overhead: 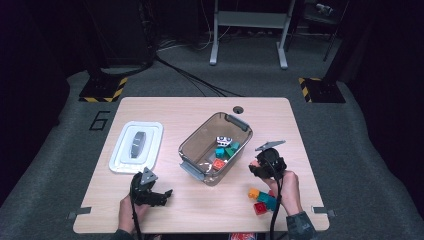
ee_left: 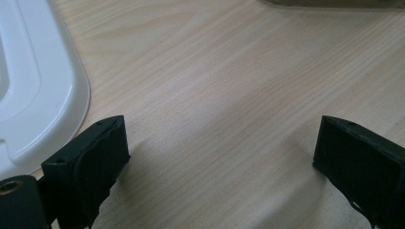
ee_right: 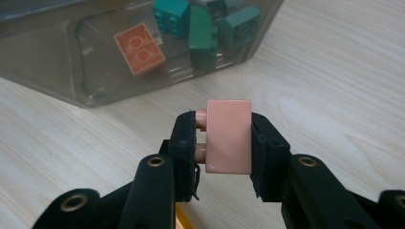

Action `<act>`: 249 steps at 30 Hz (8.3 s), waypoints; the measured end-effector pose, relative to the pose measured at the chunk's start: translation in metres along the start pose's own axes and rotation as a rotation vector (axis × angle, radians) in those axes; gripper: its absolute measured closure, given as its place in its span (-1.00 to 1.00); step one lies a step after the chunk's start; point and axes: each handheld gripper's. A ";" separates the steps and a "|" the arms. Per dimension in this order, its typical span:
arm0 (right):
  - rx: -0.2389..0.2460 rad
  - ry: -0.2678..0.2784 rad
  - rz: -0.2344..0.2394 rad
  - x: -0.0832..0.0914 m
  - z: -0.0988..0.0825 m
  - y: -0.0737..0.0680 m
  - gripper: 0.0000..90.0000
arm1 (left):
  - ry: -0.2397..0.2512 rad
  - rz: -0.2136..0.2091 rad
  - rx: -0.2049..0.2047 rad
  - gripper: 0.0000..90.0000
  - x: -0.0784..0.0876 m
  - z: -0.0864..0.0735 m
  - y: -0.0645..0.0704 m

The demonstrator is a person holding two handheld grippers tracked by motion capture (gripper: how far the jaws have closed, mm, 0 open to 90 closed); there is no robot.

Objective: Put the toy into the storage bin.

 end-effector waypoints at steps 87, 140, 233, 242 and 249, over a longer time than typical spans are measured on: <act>0.063 0.134 0.030 0.024 0.063 -0.021 -0.50 | 0.000 -0.001 0.002 -0.90 0.000 0.000 0.000; -0.290 -0.042 -0.068 -0.006 -0.112 0.050 -0.10 | 0.000 -0.002 0.006 -0.90 0.000 0.000 0.000; 0.045 0.174 -0.089 0.038 0.055 -0.003 0.29 | 0.000 -0.003 0.006 -0.90 0.000 0.000 0.000; 0.079 0.188 -0.077 0.036 0.073 -0.013 0.29 | 0.000 -0.003 0.007 -0.90 0.000 0.000 0.000; 0.125 0.181 -0.051 0.029 0.087 -0.024 0.29 | 0.000 -0.003 0.006 -0.90 0.000 0.000 0.000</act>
Point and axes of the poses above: each handheld gripper's, and its own axes: x roughly backward along the jaws, z roughly out of its top, y roughly to its right, and after that the axes turned 3 degrees about -z, right-handed
